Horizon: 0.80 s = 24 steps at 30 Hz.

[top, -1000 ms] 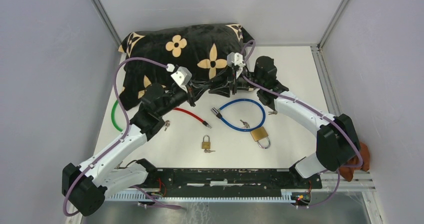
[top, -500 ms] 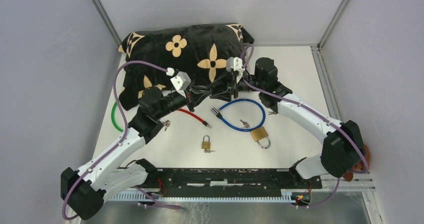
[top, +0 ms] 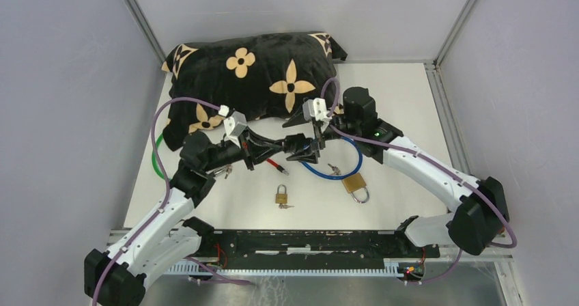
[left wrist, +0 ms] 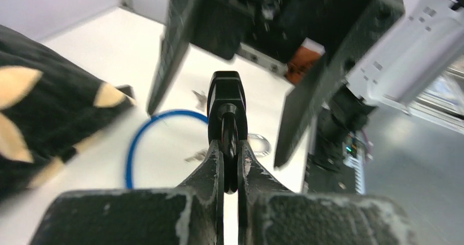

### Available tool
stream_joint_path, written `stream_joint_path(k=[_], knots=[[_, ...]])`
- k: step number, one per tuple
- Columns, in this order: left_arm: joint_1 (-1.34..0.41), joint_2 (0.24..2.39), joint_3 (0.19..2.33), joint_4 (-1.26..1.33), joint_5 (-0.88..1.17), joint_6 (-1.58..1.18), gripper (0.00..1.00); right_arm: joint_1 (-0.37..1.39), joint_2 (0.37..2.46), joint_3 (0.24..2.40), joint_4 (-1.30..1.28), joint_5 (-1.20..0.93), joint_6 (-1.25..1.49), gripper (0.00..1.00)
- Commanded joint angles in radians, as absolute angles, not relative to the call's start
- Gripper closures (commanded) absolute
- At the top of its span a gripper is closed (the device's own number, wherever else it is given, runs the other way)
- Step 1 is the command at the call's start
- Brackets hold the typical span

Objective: Lock with the key
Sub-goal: Lock the lock.

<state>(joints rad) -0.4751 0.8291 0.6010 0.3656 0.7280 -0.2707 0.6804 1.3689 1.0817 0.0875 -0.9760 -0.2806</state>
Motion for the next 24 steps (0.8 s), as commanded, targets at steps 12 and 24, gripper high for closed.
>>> stream_joint_path(k=[12,24], knots=[[-0.442,0.692,0.55,0.394,0.879,-0.306,0.98,0.608,1.29,1.252,-0.586,-0.933,-0.629,0.21],[-0.439,0.686,0.545,0.409,0.876,-0.319,0.98,0.627,1.31,1.25,-0.526,-0.953,-0.542,0.53]])
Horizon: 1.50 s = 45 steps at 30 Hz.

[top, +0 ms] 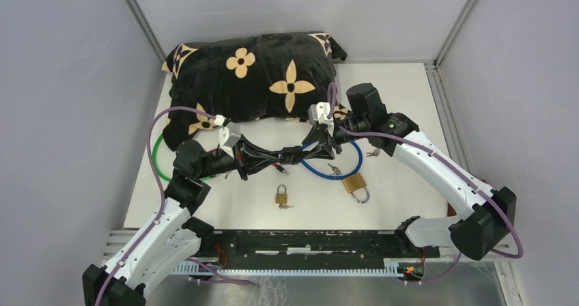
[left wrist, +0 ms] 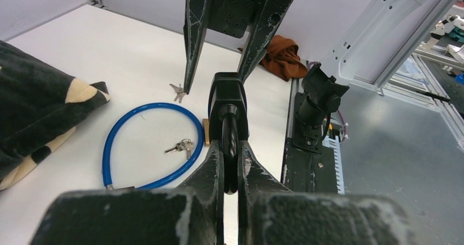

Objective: Lock with the key
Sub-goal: Lock the lock, then place the key at the center of the board, then place the lock at the center of the board.

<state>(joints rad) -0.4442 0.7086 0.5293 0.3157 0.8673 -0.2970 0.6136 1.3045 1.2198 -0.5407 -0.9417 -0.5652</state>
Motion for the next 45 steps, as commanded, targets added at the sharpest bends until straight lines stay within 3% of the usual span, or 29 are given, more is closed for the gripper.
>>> stream_joint_path(k=[1,4,7,13,20,25,29,34,38,45], knots=[[-0.439,0.686,0.544,0.411,0.874,-0.319,0.98,0.633,1.314,1.248,-0.52,-0.958,-0.537,0.53],[-0.439,0.686,0.539,0.429,0.871,-0.329,0.98,0.657,1.33,1.247,-0.512,-0.964,-0.535,0.66],[-0.437,0.684,0.541,0.419,0.867,-0.329,0.98,0.659,1.325,1.223,-0.465,-0.975,-0.514,1.0],[-0.341,0.672,0.59,0.376,0.85,-0.293,0.98,0.528,1.25,1.005,-0.288,-0.853,-0.369,1.0],[-0.316,0.671,0.642,0.149,0.825,-0.137,0.98,0.372,1.185,0.859,-0.219,-0.83,-0.278,1.0],[-0.316,0.675,0.622,0.144,0.688,-0.07,0.98,0.376,1.203,0.839,-0.195,-0.793,-0.171,1.0],[-0.318,0.728,0.621,0.109,0.518,0.154,0.98,0.418,1.214,0.777,-0.174,-0.725,-0.055,1.0],[-0.391,0.921,0.664,0.098,0.302,0.521,0.98,0.577,1.271,0.69,-0.125,-0.679,0.061,1.0],[-0.471,1.098,0.663,0.231,0.153,0.791,0.98,0.625,1.357,0.614,-0.06,-0.7,0.141,1.0],[-0.516,1.32,0.655,0.388,0.109,1.086,0.98,0.627,1.432,0.535,-0.028,-0.713,0.156,1.0]])
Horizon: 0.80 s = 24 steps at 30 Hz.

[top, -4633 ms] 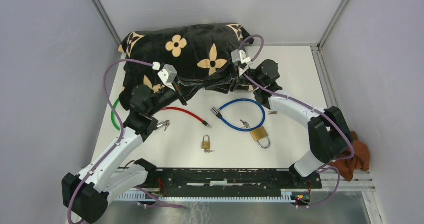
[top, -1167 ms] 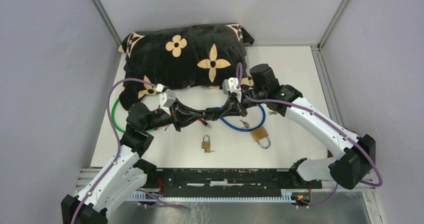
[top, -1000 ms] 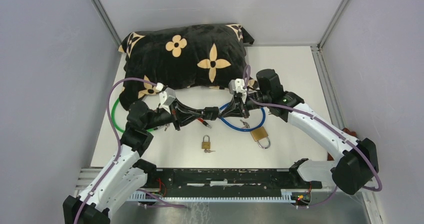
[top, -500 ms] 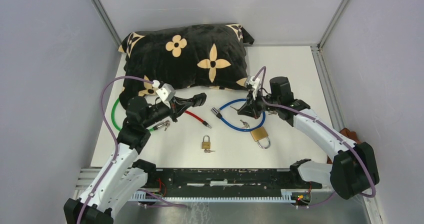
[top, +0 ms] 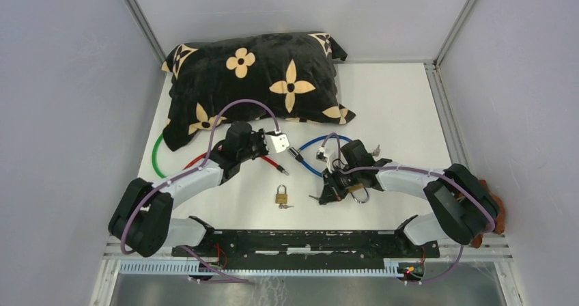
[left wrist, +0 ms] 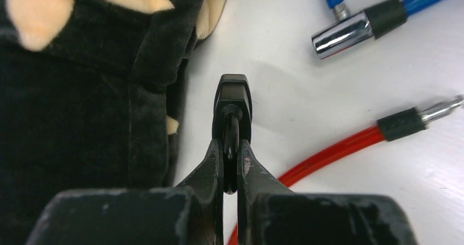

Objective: Lock with the key
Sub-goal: Place the lock at the center of the board.

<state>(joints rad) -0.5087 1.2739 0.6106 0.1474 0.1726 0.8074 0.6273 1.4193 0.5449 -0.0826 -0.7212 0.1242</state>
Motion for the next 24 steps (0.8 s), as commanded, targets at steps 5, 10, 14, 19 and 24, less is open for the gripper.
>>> stream_joint_path(k=[5,10,14,19,24], knots=[[-0.516,1.374,0.633,0.335,0.146,1.155,0.71,0.627,1.433,0.573,-0.144,-0.596,0.099,0.76],[-0.52,1.377,0.627,0.238,0.181,1.156,0.31,0.629,1.402,0.636,-0.243,-0.446,0.069,0.58],[-0.549,1.287,0.672,0.098,0.227,1.05,0.13,0.667,1.351,0.685,-0.243,-0.377,0.033,0.55],[-0.566,1.158,0.754,-0.086,0.216,0.721,0.0,0.755,1.381,0.774,-0.195,-0.289,0.059,0.49],[-0.5,0.996,0.791,-0.11,0.096,0.285,0.0,0.915,1.493,0.89,-0.18,-0.035,0.16,0.42]])
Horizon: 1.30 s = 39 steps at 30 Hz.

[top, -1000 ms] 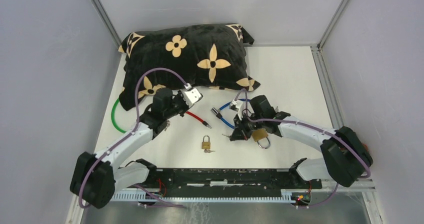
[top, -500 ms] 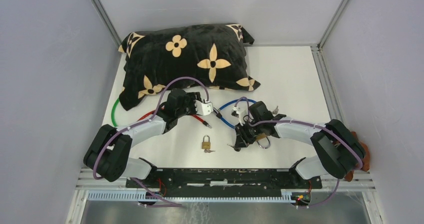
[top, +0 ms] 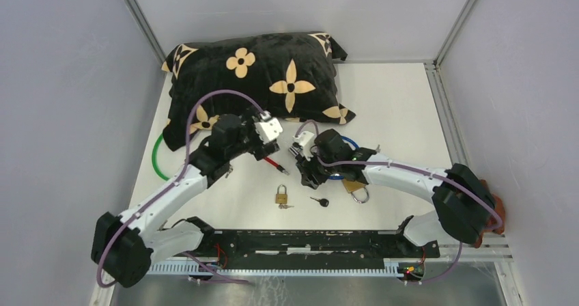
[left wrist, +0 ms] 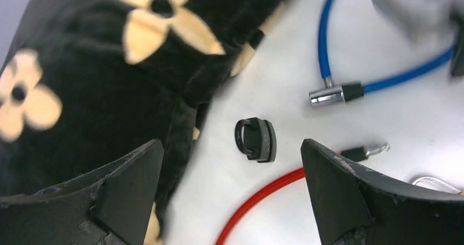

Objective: Lock with the key
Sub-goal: Place the lock at the center of the board, then pick up the lock from the center of the board.

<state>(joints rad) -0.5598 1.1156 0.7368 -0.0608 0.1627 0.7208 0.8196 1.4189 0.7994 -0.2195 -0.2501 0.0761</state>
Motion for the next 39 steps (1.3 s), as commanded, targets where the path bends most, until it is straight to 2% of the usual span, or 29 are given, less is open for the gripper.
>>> stream_joint_path(k=[1,7,11,16,22,31,35,39], knots=[[-0.461,0.962,0.791,-0.106,0.096,0.192,0.0,0.936,1.517,0.912,-0.19,-0.008,0.185,0.41],[-0.306,0.729,0.696,-0.027,0.124,-0.147,0.0,1.087,1.638,1.068,-0.258,0.176,0.284,0.31],[-0.29,0.608,0.63,-0.003,0.161,-0.24,0.0,1.15,1.784,1.205,-0.378,0.217,0.33,0.22],[-0.29,0.532,0.596,-0.003,0.2,-0.282,0.0,1.189,1.877,1.266,-0.418,0.257,0.383,0.16],[-0.287,0.492,0.583,-0.003,0.212,-0.291,0.0,1.225,1.925,1.264,-0.516,0.329,0.403,0.17],[-0.288,0.498,0.575,0.048,0.243,-0.307,0.01,1.191,1.789,1.038,-0.33,0.113,0.302,0.26],[-0.283,0.506,0.574,0.061,0.261,-0.314,0.02,1.17,1.795,1.026,-0.312,0.053,0.262,0.31],[-0.279,0.508,0.569,0.063,0.271,-0.314,0.02,1.159,1.802,1.03,-0.296,0.041,0.181,0.3]])
